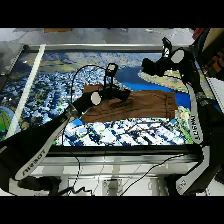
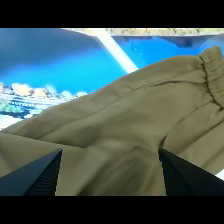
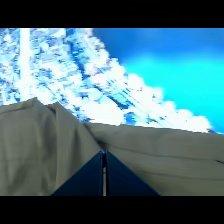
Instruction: Fold the clothes and pants, and hang the long-sleeved shirts on hangers.
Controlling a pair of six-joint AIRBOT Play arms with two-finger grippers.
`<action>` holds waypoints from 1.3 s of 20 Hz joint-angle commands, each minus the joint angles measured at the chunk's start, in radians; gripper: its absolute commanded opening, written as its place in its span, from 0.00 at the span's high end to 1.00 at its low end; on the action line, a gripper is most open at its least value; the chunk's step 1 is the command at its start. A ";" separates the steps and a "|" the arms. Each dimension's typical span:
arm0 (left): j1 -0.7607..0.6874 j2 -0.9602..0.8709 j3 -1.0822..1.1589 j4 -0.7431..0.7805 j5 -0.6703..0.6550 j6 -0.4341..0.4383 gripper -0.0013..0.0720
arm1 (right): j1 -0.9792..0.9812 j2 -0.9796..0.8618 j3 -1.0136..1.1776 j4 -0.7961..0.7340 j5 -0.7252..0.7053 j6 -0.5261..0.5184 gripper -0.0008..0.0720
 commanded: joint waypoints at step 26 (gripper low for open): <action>0.624 -0.232 -0.133 -0.482 -0.627 0.197 0.36 | -0.010 0.005 0.000 0.006 0.055 -0.087 0.94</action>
